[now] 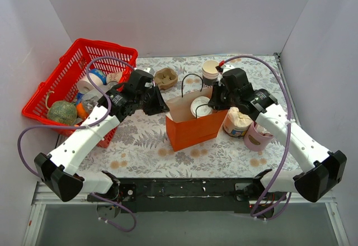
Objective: Pack the takeout coffee
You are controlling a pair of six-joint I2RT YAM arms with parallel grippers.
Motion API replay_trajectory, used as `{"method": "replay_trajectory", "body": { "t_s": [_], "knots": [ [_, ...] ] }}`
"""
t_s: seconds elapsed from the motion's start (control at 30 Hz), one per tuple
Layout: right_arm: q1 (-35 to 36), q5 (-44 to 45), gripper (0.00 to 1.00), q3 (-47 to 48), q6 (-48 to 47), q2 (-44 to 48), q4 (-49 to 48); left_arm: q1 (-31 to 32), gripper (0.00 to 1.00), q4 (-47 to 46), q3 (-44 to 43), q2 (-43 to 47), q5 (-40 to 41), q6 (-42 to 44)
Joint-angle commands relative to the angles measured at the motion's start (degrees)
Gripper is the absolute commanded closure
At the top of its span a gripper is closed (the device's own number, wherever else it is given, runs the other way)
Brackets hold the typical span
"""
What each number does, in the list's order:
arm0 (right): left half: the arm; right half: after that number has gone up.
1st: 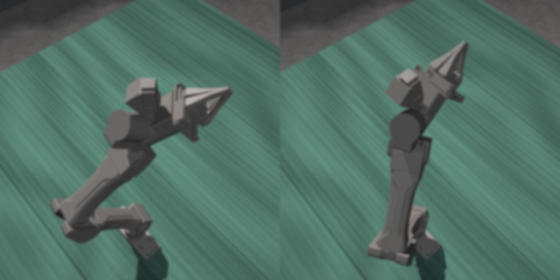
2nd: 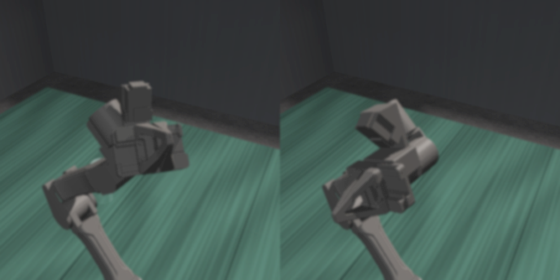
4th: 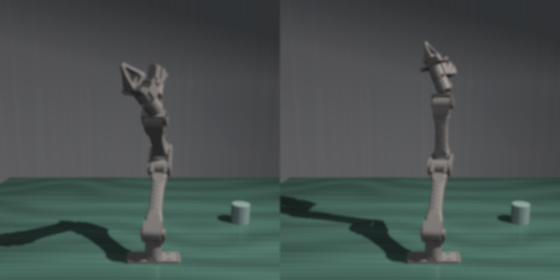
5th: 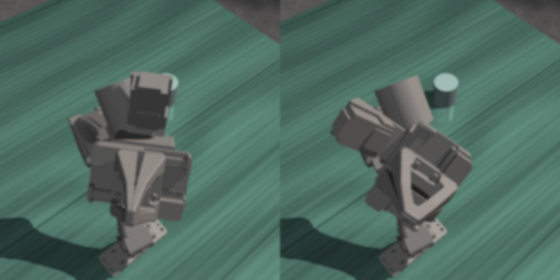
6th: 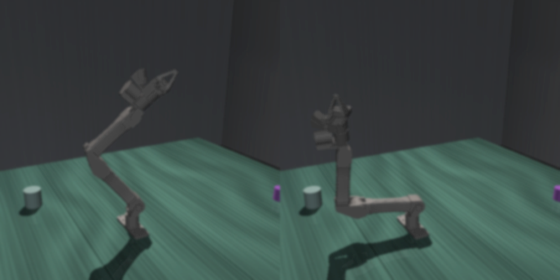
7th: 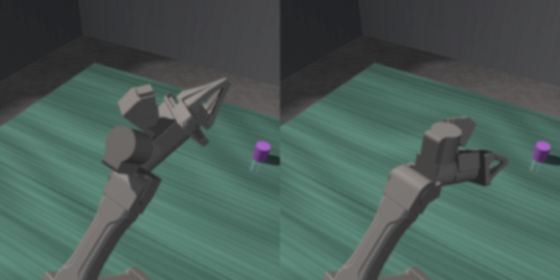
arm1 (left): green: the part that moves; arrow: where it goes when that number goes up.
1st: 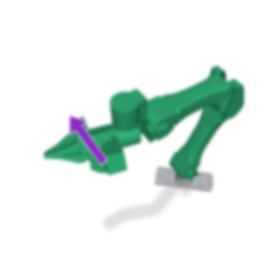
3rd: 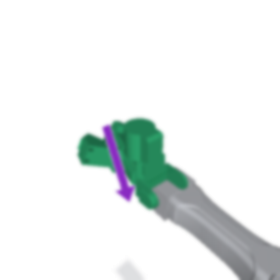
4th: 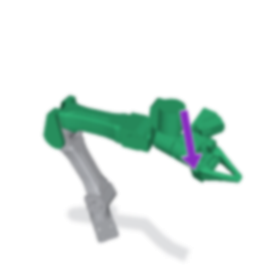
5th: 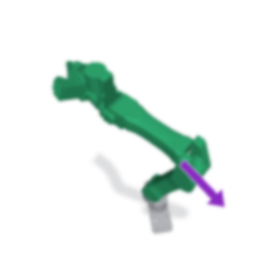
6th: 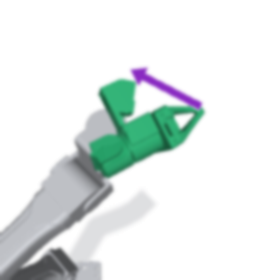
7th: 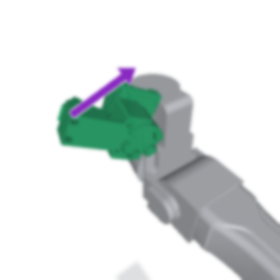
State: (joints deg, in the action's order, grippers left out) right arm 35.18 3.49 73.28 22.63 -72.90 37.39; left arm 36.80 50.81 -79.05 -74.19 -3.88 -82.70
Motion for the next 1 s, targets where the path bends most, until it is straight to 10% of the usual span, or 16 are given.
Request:
{"method": "replay_trajectory", "body": {
  "t_s": [0.0,0.97],
  "knots": [
    [0.2,4.0,0.95,-0.3,0.9,-1.4,2.2,0.1,0.94,-1.6,1.0,2.8,-0.6,1.3],
    [1.3,7.7,0.94,-1.5,4.7,-6.3,6.0,2.6,0.96,-6.2,5.8,3.4,-7.3,2.0]
  ]
}}
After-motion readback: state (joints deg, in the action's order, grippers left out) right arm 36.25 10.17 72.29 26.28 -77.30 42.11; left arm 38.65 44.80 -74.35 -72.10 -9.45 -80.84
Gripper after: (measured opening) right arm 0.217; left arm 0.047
